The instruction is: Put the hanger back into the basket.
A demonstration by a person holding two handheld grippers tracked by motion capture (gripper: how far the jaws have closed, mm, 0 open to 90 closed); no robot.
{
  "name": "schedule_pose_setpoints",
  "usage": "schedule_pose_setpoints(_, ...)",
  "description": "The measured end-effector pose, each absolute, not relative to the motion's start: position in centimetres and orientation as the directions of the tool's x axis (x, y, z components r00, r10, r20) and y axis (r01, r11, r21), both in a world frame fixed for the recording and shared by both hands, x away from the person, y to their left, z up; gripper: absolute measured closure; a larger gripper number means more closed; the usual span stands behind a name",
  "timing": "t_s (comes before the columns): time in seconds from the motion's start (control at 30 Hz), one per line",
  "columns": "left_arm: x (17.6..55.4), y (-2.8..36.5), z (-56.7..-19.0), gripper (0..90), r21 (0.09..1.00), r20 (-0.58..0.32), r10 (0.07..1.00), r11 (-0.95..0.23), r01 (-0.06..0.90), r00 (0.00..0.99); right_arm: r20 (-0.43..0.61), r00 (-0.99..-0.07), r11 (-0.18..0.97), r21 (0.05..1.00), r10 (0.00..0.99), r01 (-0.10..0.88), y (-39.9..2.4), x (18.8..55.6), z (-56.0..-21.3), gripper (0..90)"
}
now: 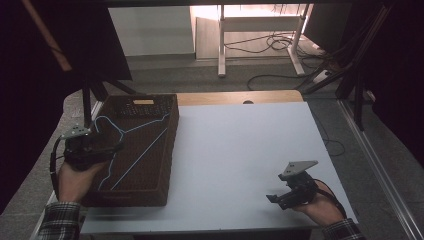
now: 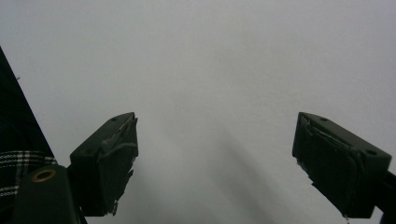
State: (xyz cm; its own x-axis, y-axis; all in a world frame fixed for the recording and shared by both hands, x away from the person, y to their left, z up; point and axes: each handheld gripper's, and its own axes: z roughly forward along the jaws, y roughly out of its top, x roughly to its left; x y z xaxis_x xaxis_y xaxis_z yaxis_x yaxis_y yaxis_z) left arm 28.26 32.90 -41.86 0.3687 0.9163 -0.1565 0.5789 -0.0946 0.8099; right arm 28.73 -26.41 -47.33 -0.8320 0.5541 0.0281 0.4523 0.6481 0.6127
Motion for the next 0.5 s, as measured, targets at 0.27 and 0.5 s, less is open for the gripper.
schedule_pose_setpoints(0.27, 27.9, 31.6, -41.2, 9.3, 0.812, -0.167, 0.899, -0.108, 0.573, 0.405, 0.027, -0.832, 0.646, 0.617, 0.554, 0.45, -26.4, 28.7, -47.3, 14.8)
schedule_pose_setpoints(0.5, 27.5, 30.5, -40.7, 7.6, 0.816, -0.186, 0.878, -0.113, 0.568, 0.441, 0.02, -0.833, 0.642, 0.627, 0.553, 0.441, -26.4, 28.6, -47.1, 14.8)
